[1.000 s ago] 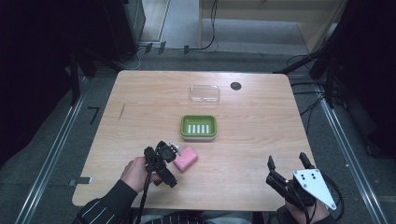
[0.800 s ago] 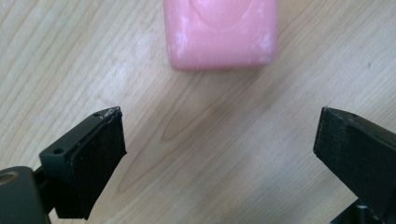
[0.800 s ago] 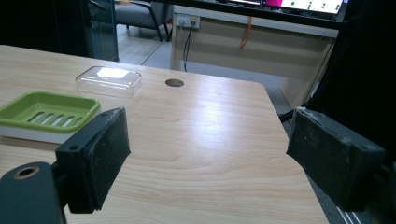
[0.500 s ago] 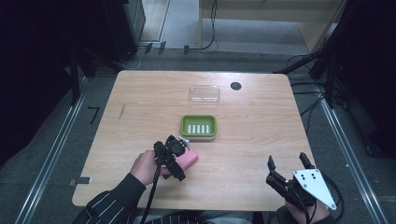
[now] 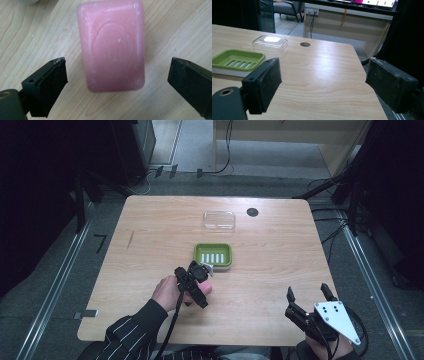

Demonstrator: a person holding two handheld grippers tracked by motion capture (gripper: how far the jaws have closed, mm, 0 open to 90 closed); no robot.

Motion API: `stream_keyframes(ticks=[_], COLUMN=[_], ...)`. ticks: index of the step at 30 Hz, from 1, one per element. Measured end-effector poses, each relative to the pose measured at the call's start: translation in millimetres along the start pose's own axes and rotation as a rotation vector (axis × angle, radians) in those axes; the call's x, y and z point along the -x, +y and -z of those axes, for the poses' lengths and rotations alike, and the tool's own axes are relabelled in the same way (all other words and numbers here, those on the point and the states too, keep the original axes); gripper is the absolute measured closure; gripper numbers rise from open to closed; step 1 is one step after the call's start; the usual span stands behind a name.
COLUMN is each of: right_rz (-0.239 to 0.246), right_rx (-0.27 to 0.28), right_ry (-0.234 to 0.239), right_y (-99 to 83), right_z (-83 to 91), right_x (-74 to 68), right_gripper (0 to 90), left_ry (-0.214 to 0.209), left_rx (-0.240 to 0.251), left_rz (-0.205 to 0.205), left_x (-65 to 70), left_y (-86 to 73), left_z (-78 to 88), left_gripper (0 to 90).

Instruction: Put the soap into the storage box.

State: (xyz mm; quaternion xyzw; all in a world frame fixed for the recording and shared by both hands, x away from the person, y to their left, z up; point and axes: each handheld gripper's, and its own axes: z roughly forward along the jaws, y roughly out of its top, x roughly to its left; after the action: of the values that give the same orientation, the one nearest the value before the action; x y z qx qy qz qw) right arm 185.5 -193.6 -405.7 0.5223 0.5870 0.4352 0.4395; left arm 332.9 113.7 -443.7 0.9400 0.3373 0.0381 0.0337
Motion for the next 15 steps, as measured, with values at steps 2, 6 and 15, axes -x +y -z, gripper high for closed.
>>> stream_keyframes(ticks=[2,6,15], right_rz=[0.0,0.001,0.0], right_rx=[0.0,0.001,0.0], right_ry=[0.0,0.0,0.001], right_y=[0.0,-0.1,0.0], right_z=[0.1,0.1,0.1], right_x=[0.0,0.4,0.1], right_gripper=[12.7,12.7,12.7], left_ry=[-0.001,-0.007,-0.022], left_rx=[0.0,-0.002,0.004], left_rz=[0.01,0.015,0.018], left_x=[0.4,-1.2,-3.6], left_y=[2.2,6.8,9.4], left_z=[-1.4,-3.4,-7.2], left_gripper=[3.3,9.0,20.7])
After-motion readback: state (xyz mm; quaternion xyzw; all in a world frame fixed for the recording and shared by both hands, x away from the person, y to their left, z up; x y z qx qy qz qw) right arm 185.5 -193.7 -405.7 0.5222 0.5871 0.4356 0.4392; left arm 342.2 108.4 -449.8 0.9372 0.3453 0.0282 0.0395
